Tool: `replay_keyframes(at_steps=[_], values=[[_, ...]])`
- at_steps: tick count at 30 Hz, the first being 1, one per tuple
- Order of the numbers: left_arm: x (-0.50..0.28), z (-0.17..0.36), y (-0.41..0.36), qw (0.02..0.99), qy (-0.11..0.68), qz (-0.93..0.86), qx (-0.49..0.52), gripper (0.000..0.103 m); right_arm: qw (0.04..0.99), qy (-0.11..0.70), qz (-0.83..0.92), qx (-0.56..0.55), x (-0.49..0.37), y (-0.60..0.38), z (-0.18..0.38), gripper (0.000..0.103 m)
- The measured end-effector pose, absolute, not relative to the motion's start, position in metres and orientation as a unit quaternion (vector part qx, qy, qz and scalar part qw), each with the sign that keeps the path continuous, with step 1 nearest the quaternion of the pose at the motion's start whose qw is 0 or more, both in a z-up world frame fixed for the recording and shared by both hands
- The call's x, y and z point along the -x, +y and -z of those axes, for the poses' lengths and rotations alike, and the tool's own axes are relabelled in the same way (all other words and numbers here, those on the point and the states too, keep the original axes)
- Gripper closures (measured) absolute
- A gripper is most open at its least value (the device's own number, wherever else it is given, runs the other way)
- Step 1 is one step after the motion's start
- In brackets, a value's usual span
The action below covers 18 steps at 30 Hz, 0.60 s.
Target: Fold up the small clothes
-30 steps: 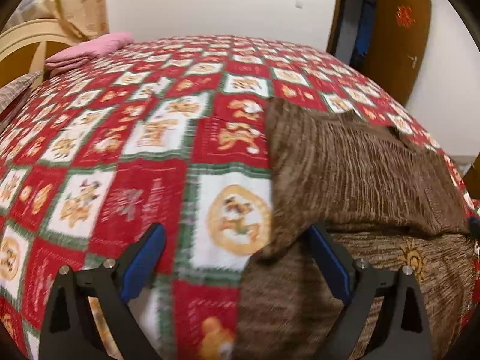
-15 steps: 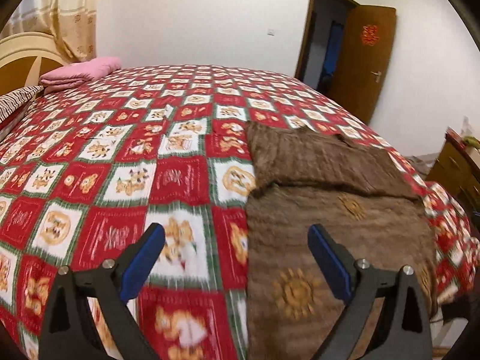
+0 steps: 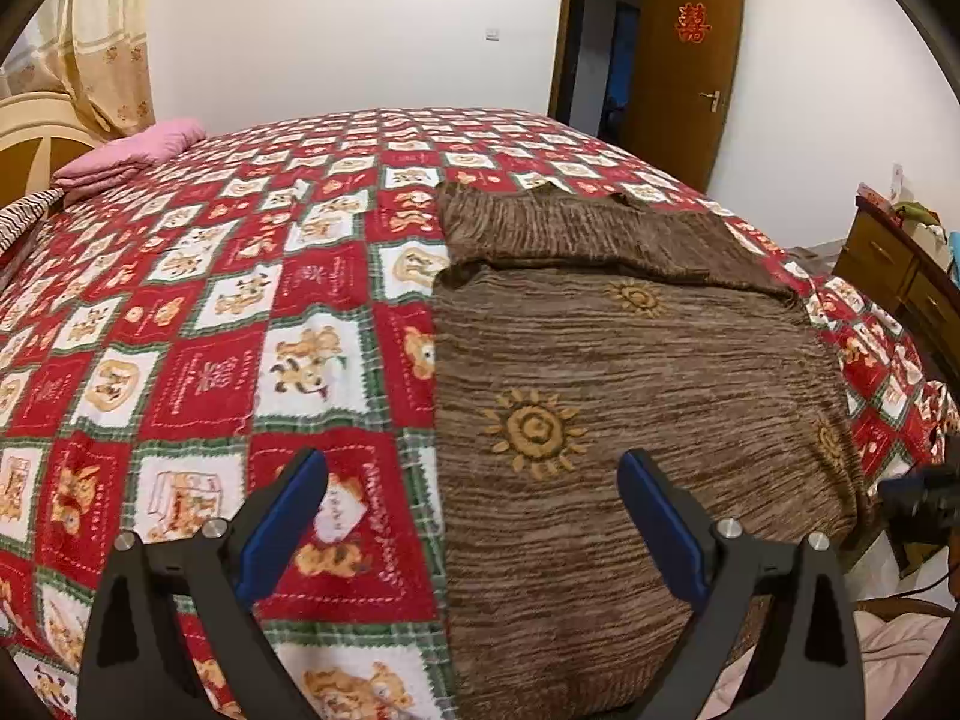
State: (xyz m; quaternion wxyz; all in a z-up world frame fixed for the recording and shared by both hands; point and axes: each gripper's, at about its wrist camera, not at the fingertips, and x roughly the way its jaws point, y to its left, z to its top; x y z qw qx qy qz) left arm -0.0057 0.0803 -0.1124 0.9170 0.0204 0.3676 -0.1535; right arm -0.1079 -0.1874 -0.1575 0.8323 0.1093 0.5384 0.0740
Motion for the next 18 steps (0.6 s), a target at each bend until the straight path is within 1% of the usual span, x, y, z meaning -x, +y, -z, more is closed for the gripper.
replay_keyframes(at_steps=[2,5,7,10,11,13,16,17,18], values=[[0.006,0.112,0.084,0.918,0.367,0.151,-0.012,0.004,0.819,0.563,-0.064,-0.088,0.112,-0.183,0.173,0.048],[0.005,0.110,0.088,0.919,0.365,0.149,0.001,0.004,0.803,0.587,-0.051,-0.092,0.114,-0.186,0.190,0.048],[0.006,0.109,0.089,0.920,0.362,0.151,0.002,0.004,0.801,0.590,-0.042,-0.093,0.114,-0.190,0.196,0.048],[0.006,0.108,0.086,0.921,0.359,0.151,-0.001,0.004,0.799,0.585,-0.045,-0.131,0.111,-0.201,0.201,0.048],[0.006,0.108,0.086,0.921,0.359,0.152,-0.002,0.004,0.799,0.582,-0.049,-0.142,0.110,-0.203,0.202,0.050],[0.007,0.107,0.085,0.922,0.357,0.152,-0.003,0.004,0.792,0.589,-0.054,-0.148,0.108,-0.205,0.207,0.065],[0.009,0.105,0.084,0.923,0.353,0.153,-0.001,0.004,0.771,0.607,-0.054,-0.181,0.105,-0.212,0.220,0.067],[0.009,0.103,0.084,0.924,0.351,0.154,-0.001,0.004,0.766,0.610,-0.057,-0.196,0.104,-0.215,0.225,0.070],[0.010,0.102,0.084,0.924,0.348,0.155,-0.002,0.004,0.763,0.610,-0.062,-0.205,0.104,-0.216,0.225,0.078]])
